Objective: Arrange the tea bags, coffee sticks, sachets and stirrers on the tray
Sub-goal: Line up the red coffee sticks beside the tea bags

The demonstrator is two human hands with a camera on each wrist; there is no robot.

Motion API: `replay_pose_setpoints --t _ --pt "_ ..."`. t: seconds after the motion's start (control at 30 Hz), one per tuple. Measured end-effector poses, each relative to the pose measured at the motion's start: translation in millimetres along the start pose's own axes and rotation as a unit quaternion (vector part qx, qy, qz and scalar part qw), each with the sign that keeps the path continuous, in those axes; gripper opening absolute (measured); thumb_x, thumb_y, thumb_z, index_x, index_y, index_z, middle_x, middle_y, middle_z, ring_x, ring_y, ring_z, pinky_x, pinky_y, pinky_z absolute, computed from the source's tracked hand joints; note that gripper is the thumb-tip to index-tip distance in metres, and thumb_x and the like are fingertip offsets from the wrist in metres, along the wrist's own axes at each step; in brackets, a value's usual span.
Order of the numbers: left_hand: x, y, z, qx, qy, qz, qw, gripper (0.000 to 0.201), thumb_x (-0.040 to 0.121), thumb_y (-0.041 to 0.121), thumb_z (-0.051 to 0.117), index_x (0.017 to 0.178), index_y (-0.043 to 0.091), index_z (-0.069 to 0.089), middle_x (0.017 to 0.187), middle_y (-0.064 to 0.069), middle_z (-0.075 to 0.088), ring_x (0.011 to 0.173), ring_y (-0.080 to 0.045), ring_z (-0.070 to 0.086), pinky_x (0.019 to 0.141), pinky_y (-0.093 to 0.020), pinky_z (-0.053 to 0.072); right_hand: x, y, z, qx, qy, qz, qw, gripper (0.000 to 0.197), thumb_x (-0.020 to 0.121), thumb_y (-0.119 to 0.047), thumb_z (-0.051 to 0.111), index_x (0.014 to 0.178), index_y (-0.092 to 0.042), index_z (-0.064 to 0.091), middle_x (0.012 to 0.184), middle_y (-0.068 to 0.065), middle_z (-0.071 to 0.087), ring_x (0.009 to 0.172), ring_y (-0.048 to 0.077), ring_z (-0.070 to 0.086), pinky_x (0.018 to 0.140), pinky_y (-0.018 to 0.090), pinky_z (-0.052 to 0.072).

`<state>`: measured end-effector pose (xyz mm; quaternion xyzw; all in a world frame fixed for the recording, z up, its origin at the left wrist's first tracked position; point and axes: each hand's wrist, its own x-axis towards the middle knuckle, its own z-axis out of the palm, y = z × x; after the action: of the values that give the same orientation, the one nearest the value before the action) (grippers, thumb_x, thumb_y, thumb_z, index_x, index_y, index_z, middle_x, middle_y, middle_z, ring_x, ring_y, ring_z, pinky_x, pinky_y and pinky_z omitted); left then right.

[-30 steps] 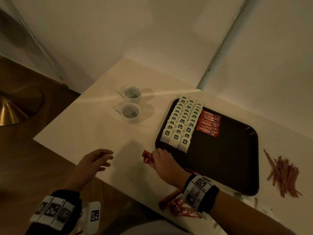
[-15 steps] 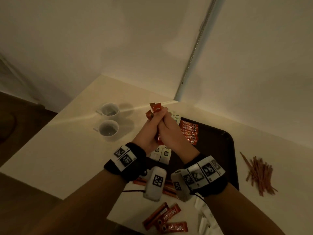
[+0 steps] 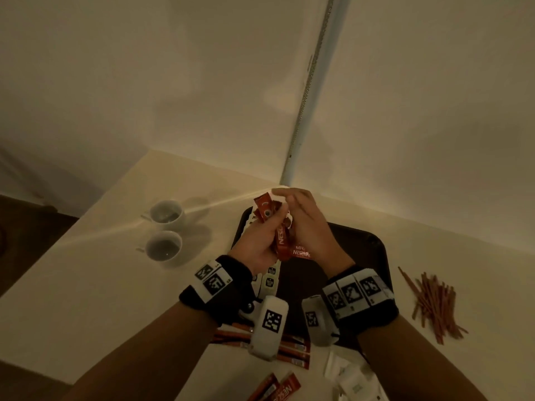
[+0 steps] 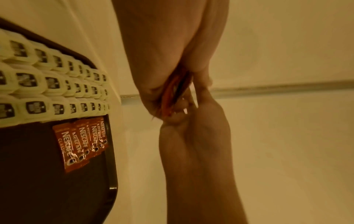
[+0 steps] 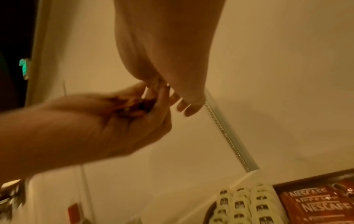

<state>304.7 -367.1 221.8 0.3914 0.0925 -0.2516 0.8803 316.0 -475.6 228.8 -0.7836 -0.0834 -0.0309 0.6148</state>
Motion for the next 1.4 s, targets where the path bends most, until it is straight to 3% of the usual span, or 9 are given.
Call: replay_pose_setpoints --t 0.07,0.13,0.23,0.47,0.67,0.9,1.07,1.23,1.4 --pt "0.6 5.9 -4.1 0.009 -0.004 -0.030 0.999 0.010 0.088 0.021 0.058 0.087 0.012 0.058 0.068 -0.001 0.061 0.060 -0.013 0.061 0.075 -0.035 0.052 5.8 -5.4 -16.0 -0.025 -0.071 -0.009 0.997 0.038 0.094 -0.028 0.052 0.132 -0.024 0.050 0.135 -0.002 0.041 0.120 -0.007 0.042 0.097 0.010 0.036" --pt "3.2 10.9 -7.1 0.029 -0.009 -0.056 0.998 0.014 0.093 0.019 0.053 0.096 0.008 0.061 0.079 -0.006 0.066 0.068 -0.016 0.066 0.074 -0.035 0.054 11.3 -8.0 -25.8 -0.130 -0.210 -0.032 0.969 0.091 0.068 -0.040 0.079 0.143 -0.039 0.027 0.147 -0.011 0.022 0.131 -0.004 0.027 0.099 0.004 0.027" --pt "6.5 13.6 -7.0 0.033 -0.001 -0.082 0.996 0.022 0.097 0.017 0.048 0.111 0.009 0.062 0.095 -0.012 0.071 0.083 -0.022 0.071 0.067 -0.034 0.058 15.4 -11.7 -26.9 -0.302 -0.331 -0.064 0.892 0.133 0.043 -0.046 0.089 0.144 -0.047 0.004 0.151 -0.010 0.004 0.139 0.009 0.012 0.112 0.023 0.022" --pt "9.1 6.0 -9.3 0.065 0.001 -0.095 0.993 0.015 0.094 0.009 0.052 0.104 0.007 0.062 0.082 -0.008 0.071 0.072 -0.018 0.069 0.059 -0.028 0.055 16.0 -4.3 -27.5 -0.338 -0.319 -0.090 0.881 0.108 0.052 -0.029 0.089 0.142 -0.020 0.030 0.131 -0.002 0.028 0.119 0.013 0.038 0.103 0.030 0.042" --pt "7.9 9.1 -13.6 0.172 -0.011 -0.041 0.984 0.017 0.088 0.015 0.064 0.104 0.010 0.061 0.068 -0.001 0.066 0.054 -0.013 0.062 0.050 -0.026 0.051 5.5 -5.7 -39.7 -0.113 -0.188 0.023 0.975 0.068 0.071 -0.048 0.073 0.131 -0.029 0.047 0.123 -0.006 0.048 0.114 0.009 0.052 0.097 0.034 0.049" --pt "10.0 11.6 -8.7 0.299 -0.008 0.035 0.954 0.030 0.076 0.012 0.077 0.104 0.014 0.067 0.090 -0.002 0.075 0.084 -0.017 0.071 0.071 -0.028 0.056 3.2 -3.2 -35.5 -0.057 -0.026 0.075 0.995 0.016 0.085 -0.019 0.067 0.100 -0.016 0.066 0.085 0.009 0.070 0.079 0.017 0.068 0.077 0.034 0.056" --pt "4.2 18.9 -12.5 0.289 0.017 0.052 0.956 0.018 0.077 0.010 0.075 0.086 0.008 0.060 0.065 0.000 0.064 0.050 -0.013 0.058 0.051 -0.024 0.050 0.1 -1.5 -43.3 -0.022 0.100 0.081 0.992 0.012 0.092 -0.012 0.056 0.093 -0.013 0.068 0.087 0.003 0.067 0.065 0.003 0.064 0.060 0.016 0.053" --pt "2.6 26.8 -13.0 0.275 0.065 0.115 0.952 0.021 0.074 0.014 0.077 0.089 0.006 0.064 0.069 -0.005 0.065 0.047 -0.014 0.056 0.047 -0.023 0.048 -14.7 -4.0 -37.5 0.089 0.039 0.137 0.986 0.015 0.091 -0.017 0.058 0.106 -0.019 0.058 0.099 0.005 0.067 0.091 0.018 0.067 0.077 0.031 0.057" --pt "3.4 30.5 -12.6 0.314 0.040 0.103 0.943 0.025 0.075 0.012 0.077 0.094 0.003 0.065 0.070 -0.004 0.067 0.049 -0.015 0.056 0.050 -0.026 0.050 -20.5 -6.0 -29.8 0.047 0.076 0.087 0.992 0.013 0.082 -0.008 0.068 0.095 -0.011 0.067 0.084 0.009 0.068 0.069 0.016 0.064 0.069 0.028 0.056"
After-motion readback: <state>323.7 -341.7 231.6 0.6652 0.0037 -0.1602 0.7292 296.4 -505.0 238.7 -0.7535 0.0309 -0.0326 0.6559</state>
